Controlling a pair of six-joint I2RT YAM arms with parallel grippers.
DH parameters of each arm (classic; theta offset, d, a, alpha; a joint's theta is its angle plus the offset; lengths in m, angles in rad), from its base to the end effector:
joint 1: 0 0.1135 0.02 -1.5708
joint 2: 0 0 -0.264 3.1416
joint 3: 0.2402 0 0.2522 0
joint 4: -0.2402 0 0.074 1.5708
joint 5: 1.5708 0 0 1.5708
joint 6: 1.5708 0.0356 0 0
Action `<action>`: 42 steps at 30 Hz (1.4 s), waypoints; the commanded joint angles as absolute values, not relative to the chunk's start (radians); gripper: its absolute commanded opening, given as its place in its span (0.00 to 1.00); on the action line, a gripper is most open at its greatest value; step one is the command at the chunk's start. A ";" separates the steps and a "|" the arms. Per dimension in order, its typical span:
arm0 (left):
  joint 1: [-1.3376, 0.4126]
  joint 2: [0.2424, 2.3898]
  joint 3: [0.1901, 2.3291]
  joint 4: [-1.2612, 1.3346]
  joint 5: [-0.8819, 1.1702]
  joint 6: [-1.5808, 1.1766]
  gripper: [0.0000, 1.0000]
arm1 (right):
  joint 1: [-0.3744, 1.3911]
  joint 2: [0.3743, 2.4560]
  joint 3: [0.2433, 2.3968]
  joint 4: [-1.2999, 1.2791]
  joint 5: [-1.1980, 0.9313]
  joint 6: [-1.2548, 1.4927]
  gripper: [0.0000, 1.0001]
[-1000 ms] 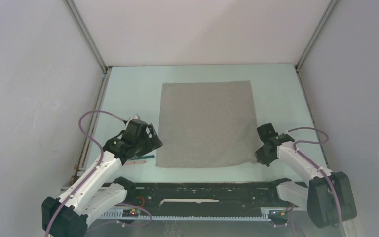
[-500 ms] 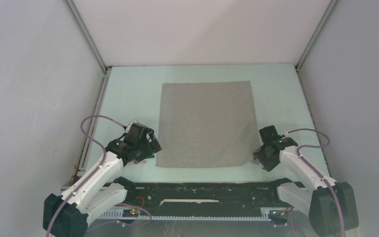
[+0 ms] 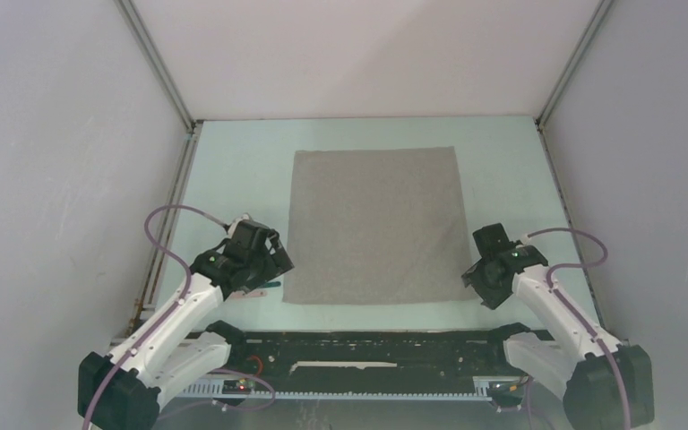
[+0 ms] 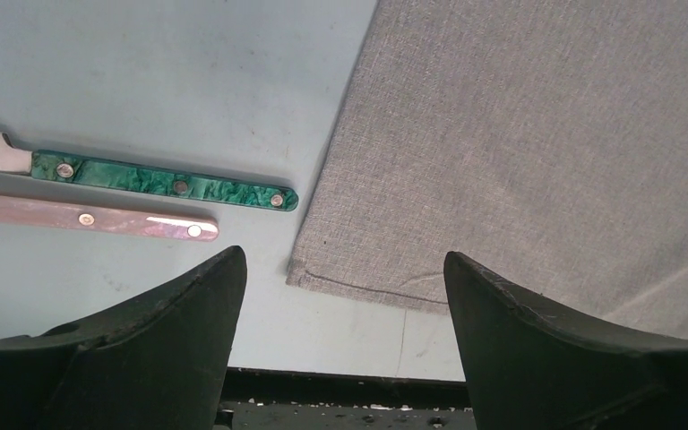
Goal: Fold the napkin into a case and place the utensils inside
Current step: Pick up the flattened napkin from the center of the board.
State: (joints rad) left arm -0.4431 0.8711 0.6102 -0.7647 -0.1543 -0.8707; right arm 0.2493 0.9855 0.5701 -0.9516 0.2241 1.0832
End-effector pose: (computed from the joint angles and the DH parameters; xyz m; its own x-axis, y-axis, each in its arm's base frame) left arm 0.1458 -0.0631 0.2169 -0.7666 -0.4726 -0.4346 -0.3642 0.8775 -0.3119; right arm 0.1420 0.0280 0.1831 -0.6186 0.7314 -0.2871 0.7462 0.6613 0.0768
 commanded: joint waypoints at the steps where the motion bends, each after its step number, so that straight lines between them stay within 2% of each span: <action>1: -0.446 0.890 0.640 -0.728 -0.164 -0.851 0.89 | 0.252 0.950 0.604 -0.992 0.268 1.062 0.64; 7: -0.446 0.893 0.644 -0.728 -0.160 -0.847 0.88 | 0.240 1.063 0.612 -0.940 0.265 1.060 0.63; 13: -0.446 0.890 0.655 -0.732 -0.164 -0.841 0.88 | 0.235 1.130 0.598 -0.854 0.275 1.052 0.57; 23: -0.442 0.884 0.660 -0.742 -0.169 -0.835 0.88 | 0.271 1.250 0.562 -0.836 0.287 1.151 0.54; 28: -0.434 0.868 0.655 -0.754 -0.179 -0.829 0.88 | 0.272 1.270 0.541 -0.785 0.319 1.152 0.27; 31: -0.424 0.862 0.655 -0.764 -0.185 -0.822 0.89 | 0.280 1.213 0.528 -0.772 0.329 1.148 0.10; 35: -0.417 0.865 0.641 -0.768 -0.183 -0.826 0.89 | 0.296 1.128 0.526 -0.799 0.345 1.147 0.00; 42: -0.420 0.928 0.596 -0.755 -0.209 -0.882 0.81 | 0.298 1.019 0.528 -0.824 0.305 1.131 0.00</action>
State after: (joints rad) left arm -0.4232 0.8944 0.6235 -0.7643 -0.1577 -0.8478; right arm 0.2916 1.0863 0.5274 -0.8028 0.2726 1.1275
